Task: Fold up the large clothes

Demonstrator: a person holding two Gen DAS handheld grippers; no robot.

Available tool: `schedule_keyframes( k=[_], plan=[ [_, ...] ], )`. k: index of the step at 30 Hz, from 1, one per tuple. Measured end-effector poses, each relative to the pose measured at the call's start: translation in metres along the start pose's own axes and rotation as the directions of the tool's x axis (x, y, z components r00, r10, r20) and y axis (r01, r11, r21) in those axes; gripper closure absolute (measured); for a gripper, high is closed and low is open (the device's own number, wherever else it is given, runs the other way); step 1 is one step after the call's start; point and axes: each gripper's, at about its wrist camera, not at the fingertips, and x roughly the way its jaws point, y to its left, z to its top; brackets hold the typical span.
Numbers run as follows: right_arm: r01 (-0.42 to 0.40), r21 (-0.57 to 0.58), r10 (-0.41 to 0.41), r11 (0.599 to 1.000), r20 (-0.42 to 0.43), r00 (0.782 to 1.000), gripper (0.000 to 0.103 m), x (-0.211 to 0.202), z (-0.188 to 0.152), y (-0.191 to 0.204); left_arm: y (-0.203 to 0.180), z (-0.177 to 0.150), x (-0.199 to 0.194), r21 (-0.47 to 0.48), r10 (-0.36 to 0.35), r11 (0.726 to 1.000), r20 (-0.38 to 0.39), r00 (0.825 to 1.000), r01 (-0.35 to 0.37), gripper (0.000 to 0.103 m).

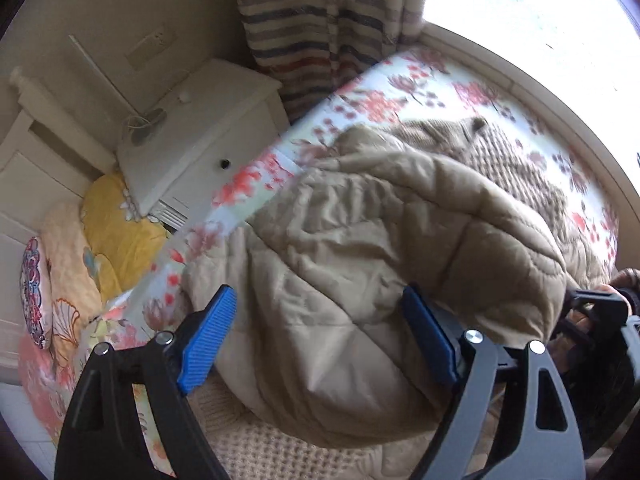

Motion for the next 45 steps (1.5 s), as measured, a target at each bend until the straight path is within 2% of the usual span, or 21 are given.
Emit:
schedule_keyframes(
  k=[4, 7, 9, 10, 12, 14, 15, 17, 18, 20, 22, 25, 29, 31, 33, 35, 36, 37, 39, 40, 45],
  plan=[
    [0.01, 0.108, -0.008, 0.994, -0.016, 1.0, 0.068, -0.014, -0.041, -0.036, 0.015, 0.023, 0.002, -0.056, 0.027, 0.998, 0.031, 0.999, -0.025, 0.019],
    [-0.032, 0.206, 0.04, 0.978, -0.033, 0.999, 0.073, -0.005, -0.061, -0.069, 0.008, 0.043, 0.021, -0.018, 0.03, 0.999, -0.014, 0.999, -0.03, 0.019],
    [-0.136, 0.254, 0.148, 0.958, -0.032, 0.988, 0.073, 0.008, -0.062, -0.087, -0.006, 0.048, 0.035, 0.03, -0.008, 1.0, -0.053, 0.999, 0.01, 0.02],
    [-0.213, 0.274, 0.237, 0.938, -0.056, 0.97, 0.073, 0.019, -0.064, -0.096, -0.013, 0.046, 0.039, 0.056, -0.013, 0.998, -0.065, 0.998, 0.016, 0.02],
    [-0.209, 0.251, 0.247, 0.945, -0.133, 0.96, 0.073, 0.044, -0.062, -0.105, -0.03, 0.036, 0.047, 0.129, -0.037, 0.99, -0.088, 0.995, 0.049, 0.021],
    [-0.083, 0.162, 0.109, 0.983, -0.157, 0.981, 0.077, 0.061, -0.057, -0.11, -0.036, 0.022, 0.051, 0.161, -0.052, 0.985, -0.1, 0.994, 0.067, 0.021],
    [0.06, 0.046, -0.053, 0.997, -0.127, 0.99, 0.077, 0.065, -0.052, -0.107, -0.036, 0.016, 0.052, 0.157, -0.06, 0.985, -0.1, 0.993, 0.075, 0.021],
    [0.315, -0.114, -0.32, 0.942, -0.026, 0.947, 0.077, 0.068, -0.047, -0.098, -0.031, 0.002, 0.053, 0.129, -0.079, 0.987, -0.1, 0.992, 0.092, 0.021],
    [0.355, -0.116, -0.357, 0.928, 0.006, 0.934, 0.076, 0.067, -0.045, -0.096, -0.031, -0.005, 0.055, 0.127, -0.078, 0.988, -0.105, 0.991, 0.091, 0.021],
    [0.258, -0.055, -0.259, 0.965, -0.011, 0.966, 0.076, 0.06, -0.043, -0.094, -0.034, -0.017, 0.057, 0.137, -0.081, 0.986, -0.116, 0.99, 0.097, 0.021],
    [0.133, -0.093, -0.14, 0.987, -0.073, 0.988, 0.076, 0.05, -0.05, -0.078, -0.038, -0.032, 0.061, 0.157, -0.088, 0.982, -0.128, 0.988, 0.108, 0.021],
    [0.038, -0.123, -0.052, 0.992, -0.113, 0.992, 0.076, 0.025, -0.068, -0.058, -0.042, -0.046, 0.064, 0.169, -0.095, 0.979, -0.133, 0.987, 0.117, 0.021],
    [0.009, 0.078, 0.003, 0.997, -0.158, 0.987, 0.076, 0.011, -0.087, -0.085, -0.033, -0.066, 0.055, 0.116, -0.129, 0.984, -0.076, 0.989, 0.138, 0.021],
    [-0.049, 0.338, 0.105, 0.94, -0.151, 0.983, 0.074, 0.009, -0.099, -0.127, -0.028, -0.076, 0.045, 0.081, -0.149, 0.985, -0.033, 0.988, 0.151, 0.021],
    [-0.16, 0.673, 0.246, 0.723, -0.034, 0.969, 0.07, 0.014, -0.119, -0.176, -0.015, -0.091, 0.027, 0.013, -0.174, 0.985, 0.033, 0.984, 0.174, 0.021],
    [-0.238, 0.819, 0.292, 0.522, 0.09, 0.952, 0.069, 0.019, -0.132, -0.204, -0.005, -0.105, 0.012, -0.049, -0.194, 0.979, 0.086, 0.977, 0.198, 0.02],
    [-0.262, 0.843, 0.308, 0.47, 0.121, 0.944, 0.07, 0.023, -0.135, -0.21, -0.001, -0.113, 0.004, -0.076, -0.183, 0.979, 0.107, 0.977, 0.191, 0.02],
    [-0.214, 0.832, 0.285, 0.511, 0.071, 0.956, 0.07, 0.026, -0.131, -0.208, 0.003, -0.119, -0.003, -0.103, -0.157, 0.98, 0.12, 0.98, 0.169, 0.02],
    [-0.029, 0.719, 0.164, 0.694, -0.119, 0.979, 0.075, 0.033, -0.114, -0.192, 0.005, -0.123, -0.018, -0.138, -0.119, 0.98, 0.153, 0.981, 0.141, 0.02],
    [0.013, 0.668, 0.13, 0.744, -0.163, 0.978, 0.079, 0.035, -0.109, -0.182, 0.002, -0.123, -0.025, -0.153, -0.111, 0.978, 0.175, 0.978, 0.139, 0.02],
    [0.064, 0.595, 0.093, 0.801, -0.229, 0.969, 0.083, 0.039, -0.115, -0.168, -0.014, -0.103, -0.044, -0.163, -0.089, 0.977, 0.291, 0.953, 0.141, 0.018]
  ],
)
